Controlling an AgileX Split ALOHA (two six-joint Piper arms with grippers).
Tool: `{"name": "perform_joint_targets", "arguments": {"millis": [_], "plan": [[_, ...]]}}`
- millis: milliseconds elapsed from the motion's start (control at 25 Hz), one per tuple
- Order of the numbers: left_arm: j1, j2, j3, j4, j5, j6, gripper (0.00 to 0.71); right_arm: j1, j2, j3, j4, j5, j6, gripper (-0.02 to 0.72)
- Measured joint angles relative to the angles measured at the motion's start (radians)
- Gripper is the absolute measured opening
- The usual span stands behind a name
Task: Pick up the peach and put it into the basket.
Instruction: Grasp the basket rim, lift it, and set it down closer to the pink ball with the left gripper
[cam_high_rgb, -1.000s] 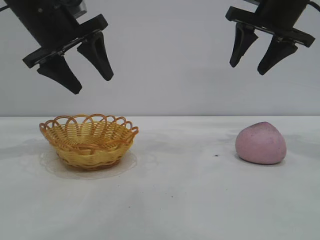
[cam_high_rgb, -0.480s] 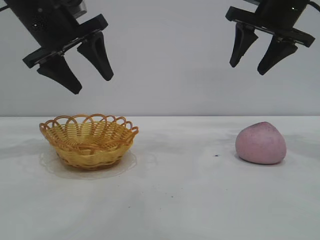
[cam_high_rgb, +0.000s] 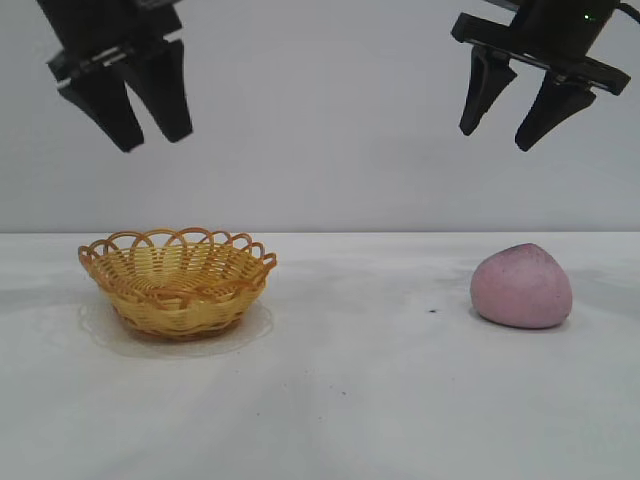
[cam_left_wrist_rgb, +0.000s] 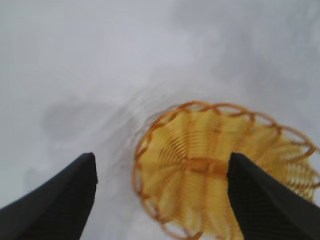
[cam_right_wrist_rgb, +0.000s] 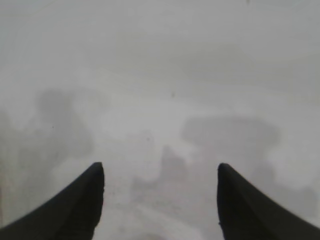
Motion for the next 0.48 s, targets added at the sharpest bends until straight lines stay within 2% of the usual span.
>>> {"name": "perform_joint_targets", "arguments": {"millis": [160,360,400,480], "plan": [[-0.006,0.001,-0.038,0.041,0.066,0.068,0.484,0.000,0.000,0.000,0.000,0.001,-0.001,0.458],[-0.041,0.065,-0.076,0.113,0.105,0.086,0.484,0.000,0.000,0.000,0.000,0.009,-0.001,0.458],[-0.047,0.087,-0.086,0.115,0.113,0.086,0.436,0.000,0.000,0.000,0.000,0.009,-0.001,0.458],[-0.055,0.126,-0.111,0.118,0.119,0.086,0.430,0.000,0.000,0.000,0.000,0.013,-0.001,0.458]]}}
